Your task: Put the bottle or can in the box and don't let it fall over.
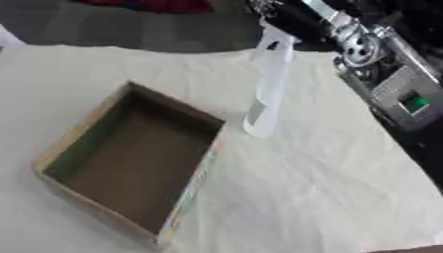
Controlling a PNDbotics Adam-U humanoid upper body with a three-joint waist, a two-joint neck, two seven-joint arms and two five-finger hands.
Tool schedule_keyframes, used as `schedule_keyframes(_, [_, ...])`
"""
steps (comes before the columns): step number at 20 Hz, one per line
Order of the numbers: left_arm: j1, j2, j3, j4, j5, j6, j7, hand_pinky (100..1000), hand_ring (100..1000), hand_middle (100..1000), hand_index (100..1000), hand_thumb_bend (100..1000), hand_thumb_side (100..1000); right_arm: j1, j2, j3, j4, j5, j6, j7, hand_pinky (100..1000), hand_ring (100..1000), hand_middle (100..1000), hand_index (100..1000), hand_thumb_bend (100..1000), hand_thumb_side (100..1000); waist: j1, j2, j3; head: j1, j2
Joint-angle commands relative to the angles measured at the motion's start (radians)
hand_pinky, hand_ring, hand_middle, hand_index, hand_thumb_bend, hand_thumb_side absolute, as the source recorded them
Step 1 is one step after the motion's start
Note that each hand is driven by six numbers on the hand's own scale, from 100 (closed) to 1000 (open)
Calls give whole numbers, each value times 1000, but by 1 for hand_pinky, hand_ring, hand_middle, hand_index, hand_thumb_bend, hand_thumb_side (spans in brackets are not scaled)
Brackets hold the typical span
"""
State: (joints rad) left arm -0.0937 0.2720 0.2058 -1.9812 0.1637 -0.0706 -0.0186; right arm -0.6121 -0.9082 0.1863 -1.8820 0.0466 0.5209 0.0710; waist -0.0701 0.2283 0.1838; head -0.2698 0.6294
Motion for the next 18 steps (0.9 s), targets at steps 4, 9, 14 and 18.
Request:
schedule_keyframes(4, [-12, 16, -4, -19, 3, -1, -11, 891, 552, 780, 839, 100, 804, -19, -2, 0, 6, -3, 1, -6, 841, 956, 929, 928, 100, 974, 8, -8, -1, -14, -17])
schedule_keyframes(9, [-13, 15, -5, -19, 2, -2, -15, 891, 552, 779, 838, 100, 804, -20, 14, 11, 0, -17, 1, -11, 834, 948, 928, 928, 100, 982, 13, -3, 0, -14, -17])
schedule_keyframes(14, [-14, 14, -8, -19, 0, -1, -21, 891, 552, 777, 838, 100, 807, -25, 15, 7, -12, -37, -1, -35, 829, 940, 921, 926, 100, 965, 13, 1, -3, -16, -16])
schedule_keyframes(18, [-16, 14, -8, -19, -2, -1, -26, 892, 552, 776, 839, 100, 807, -21, 3, -2, -34, -56, -31, -75, 841, 950, 925, 943, 100, 907, 13, 4, -2, -13, -13])
